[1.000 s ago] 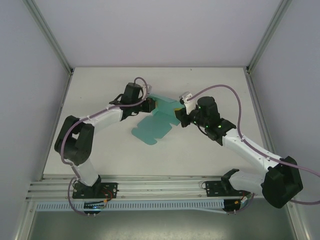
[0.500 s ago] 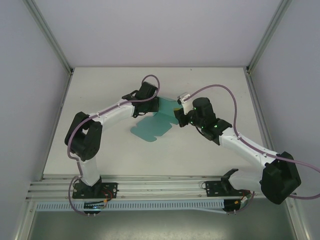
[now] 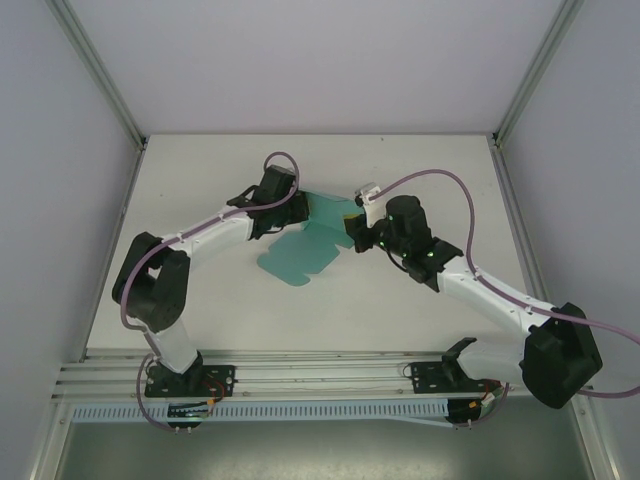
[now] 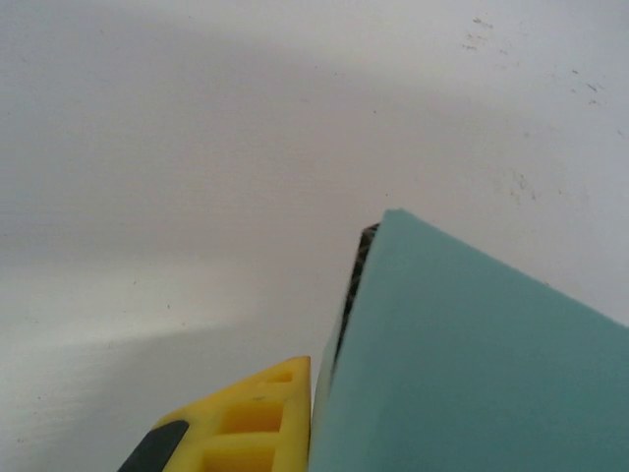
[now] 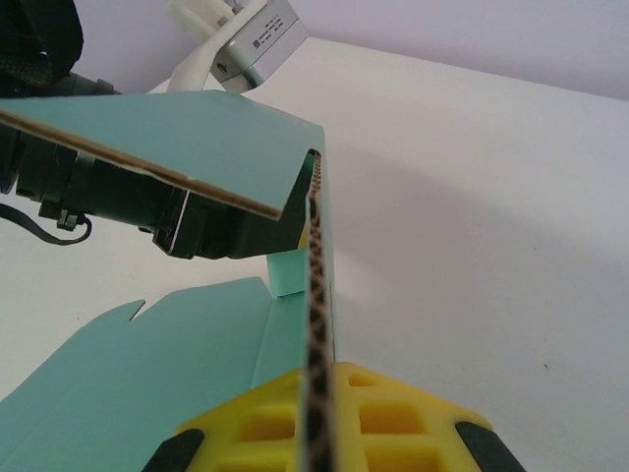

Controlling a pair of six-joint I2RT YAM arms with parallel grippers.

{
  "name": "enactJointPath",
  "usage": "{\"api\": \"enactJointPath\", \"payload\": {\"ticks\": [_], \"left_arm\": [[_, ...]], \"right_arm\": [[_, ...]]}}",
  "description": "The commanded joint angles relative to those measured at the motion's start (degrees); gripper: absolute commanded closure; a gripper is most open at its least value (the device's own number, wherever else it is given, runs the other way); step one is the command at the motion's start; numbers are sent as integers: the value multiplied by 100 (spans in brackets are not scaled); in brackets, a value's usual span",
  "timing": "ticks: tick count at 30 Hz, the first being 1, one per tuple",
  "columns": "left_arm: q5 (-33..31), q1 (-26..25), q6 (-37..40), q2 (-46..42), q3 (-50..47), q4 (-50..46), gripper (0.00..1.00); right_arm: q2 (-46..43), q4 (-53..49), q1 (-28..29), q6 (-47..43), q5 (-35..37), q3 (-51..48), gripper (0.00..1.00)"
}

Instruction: Assemble paper box

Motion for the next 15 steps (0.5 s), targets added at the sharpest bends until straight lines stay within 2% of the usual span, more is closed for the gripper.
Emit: {"api": "enactJointPath", "payload": {"ticks": [1,4,5,7,9,12,15], "left_arm": [[-824,591,-797,220,55,35,93],[-589,591,-501,333,172,2,92],[-441,591,-361,321,123,128,86],[-173,591,24,223,-29,429,68],[-112,591,187,49,-208,573,55],[42,600,474,-216,-432,787,50],[519,604,768,-532,-676,1169,48]], "right_arm": [[-319,560,148,235,-611,20,100],[-353,501,151,206,-605,38,100],[-359,482,153,178,-625,36,100],[-371,424,148,154,-623,63,100],[-380,356,153,88,-653,75,100],[-397,340,152,72,-671,73,100],[-372,246,139,47,-671,112,100]]}}
